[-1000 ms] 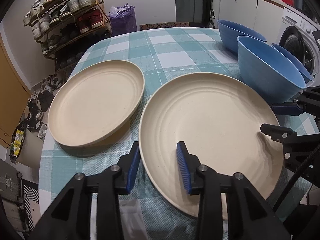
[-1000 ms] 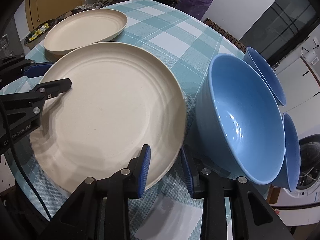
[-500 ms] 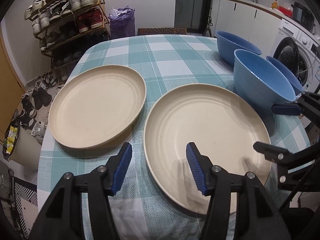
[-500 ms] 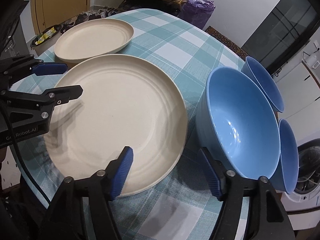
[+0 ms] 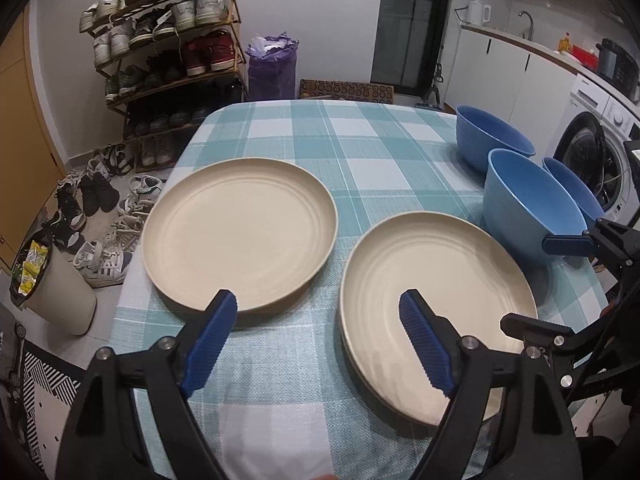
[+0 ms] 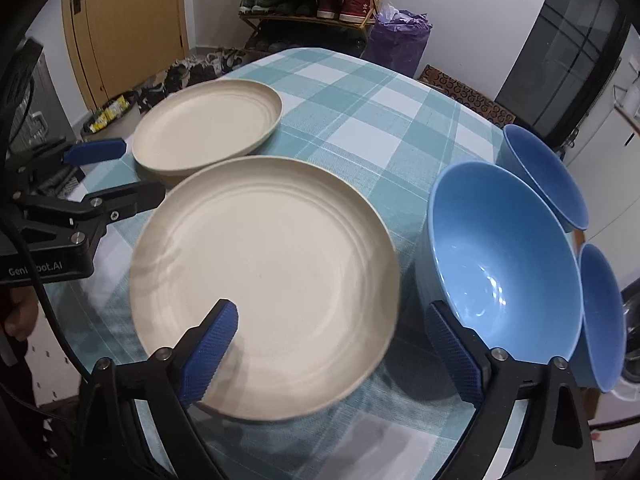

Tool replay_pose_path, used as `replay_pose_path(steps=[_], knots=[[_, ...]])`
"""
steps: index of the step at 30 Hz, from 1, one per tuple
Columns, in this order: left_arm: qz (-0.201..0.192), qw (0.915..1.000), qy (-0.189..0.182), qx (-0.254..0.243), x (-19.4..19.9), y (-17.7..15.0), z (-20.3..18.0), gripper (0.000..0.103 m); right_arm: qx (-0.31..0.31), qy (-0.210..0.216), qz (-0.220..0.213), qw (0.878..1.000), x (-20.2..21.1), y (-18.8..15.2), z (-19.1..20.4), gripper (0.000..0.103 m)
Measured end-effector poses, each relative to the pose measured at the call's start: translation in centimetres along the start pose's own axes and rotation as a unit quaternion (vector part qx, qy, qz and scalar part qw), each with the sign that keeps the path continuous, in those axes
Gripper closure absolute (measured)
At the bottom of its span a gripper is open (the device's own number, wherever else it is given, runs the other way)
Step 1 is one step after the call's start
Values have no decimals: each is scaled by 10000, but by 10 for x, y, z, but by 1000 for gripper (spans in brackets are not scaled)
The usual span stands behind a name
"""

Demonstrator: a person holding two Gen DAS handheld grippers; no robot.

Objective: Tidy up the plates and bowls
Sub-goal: 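Open both grippers to release the plate and pull back, then move both grippers back and over toward the other cream plate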

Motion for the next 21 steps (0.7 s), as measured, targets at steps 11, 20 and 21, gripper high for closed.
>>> replay_pose_path(steps=[11, 20, 21], knots=[[-356, 9991, 32, 244, 19, 12, 19, 0, -112, 247, -395, 9989, 9, 26, 7, 1], [-408, 9980, 180, 454, 20, 15, 34, 0, -150, 208, -606, 9978, 12, 45, 2, 1], [-410, 9977, 195, 499, 20, 15, 36, 0, -142, 212, -618, 9978, 12, 47, 2, 1]])
Point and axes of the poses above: each gripper's, at about its wrist camera, not at the fingertips, and x roughly against the way its jaws point, z to its left, y to its top, the point moved 8 cm from there along -x, roughly the way its jaws point, and after that the axes turned 2 degrees about -y, right-handed, at the moved point
